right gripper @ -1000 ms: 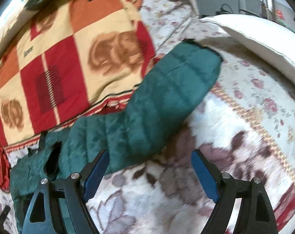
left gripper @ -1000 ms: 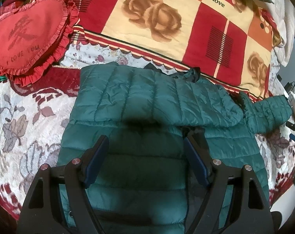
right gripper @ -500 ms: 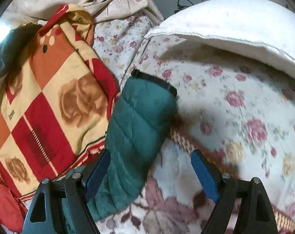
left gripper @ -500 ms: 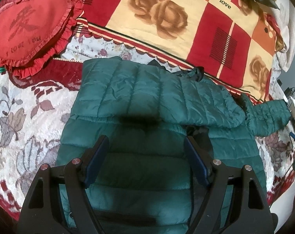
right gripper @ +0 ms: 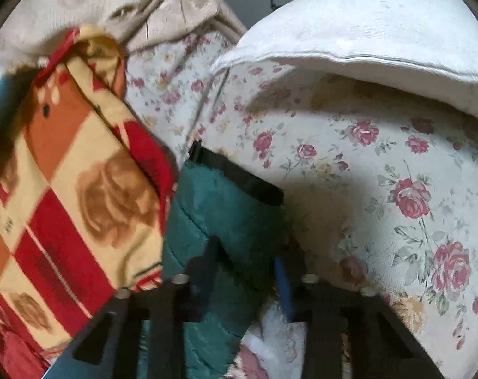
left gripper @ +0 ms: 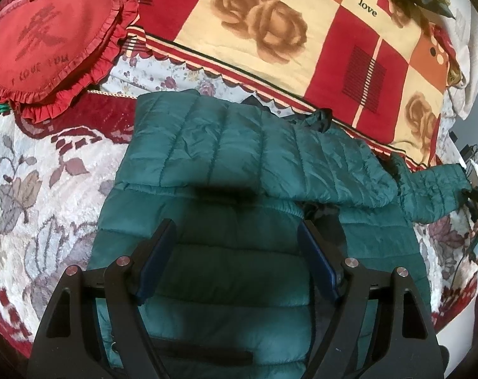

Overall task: Fold large clothes
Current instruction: 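Grasp the jacket sleeve with the right tool and lift it, then fold the jacket's other front panel with the right tool toward the center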

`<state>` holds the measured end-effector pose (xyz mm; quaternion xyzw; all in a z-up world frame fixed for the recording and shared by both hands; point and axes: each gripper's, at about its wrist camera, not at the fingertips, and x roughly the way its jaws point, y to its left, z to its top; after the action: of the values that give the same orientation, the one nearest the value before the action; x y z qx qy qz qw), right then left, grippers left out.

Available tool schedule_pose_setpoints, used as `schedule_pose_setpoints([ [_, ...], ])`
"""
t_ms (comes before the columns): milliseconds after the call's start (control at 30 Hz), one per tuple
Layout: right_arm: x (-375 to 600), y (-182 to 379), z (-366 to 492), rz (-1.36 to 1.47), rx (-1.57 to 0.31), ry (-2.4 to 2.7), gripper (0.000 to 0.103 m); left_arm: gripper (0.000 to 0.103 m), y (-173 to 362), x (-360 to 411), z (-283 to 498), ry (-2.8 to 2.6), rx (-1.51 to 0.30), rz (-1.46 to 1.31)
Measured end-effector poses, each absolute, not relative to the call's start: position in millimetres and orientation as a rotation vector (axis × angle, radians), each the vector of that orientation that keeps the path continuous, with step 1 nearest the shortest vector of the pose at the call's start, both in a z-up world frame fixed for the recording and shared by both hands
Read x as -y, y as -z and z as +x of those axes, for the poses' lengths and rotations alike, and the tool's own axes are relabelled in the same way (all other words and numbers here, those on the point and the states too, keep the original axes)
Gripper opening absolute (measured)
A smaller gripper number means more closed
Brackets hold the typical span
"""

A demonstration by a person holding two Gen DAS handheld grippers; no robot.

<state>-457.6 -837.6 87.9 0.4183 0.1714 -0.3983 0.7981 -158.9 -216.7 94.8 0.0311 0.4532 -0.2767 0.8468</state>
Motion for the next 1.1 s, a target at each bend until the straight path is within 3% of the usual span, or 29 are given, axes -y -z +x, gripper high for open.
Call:
schedule_pose_setpoints([
  [567,725,-158,-406,0.660,-0.388,0.530,0.009,0.079,-109,197,-167,0.587,-0.925,0.030],
  [1100,624,-170,-342,0.591,-0.503,0.285,0.009,0.079,-111,173,-165,0.550,-0.914,0.038],
])
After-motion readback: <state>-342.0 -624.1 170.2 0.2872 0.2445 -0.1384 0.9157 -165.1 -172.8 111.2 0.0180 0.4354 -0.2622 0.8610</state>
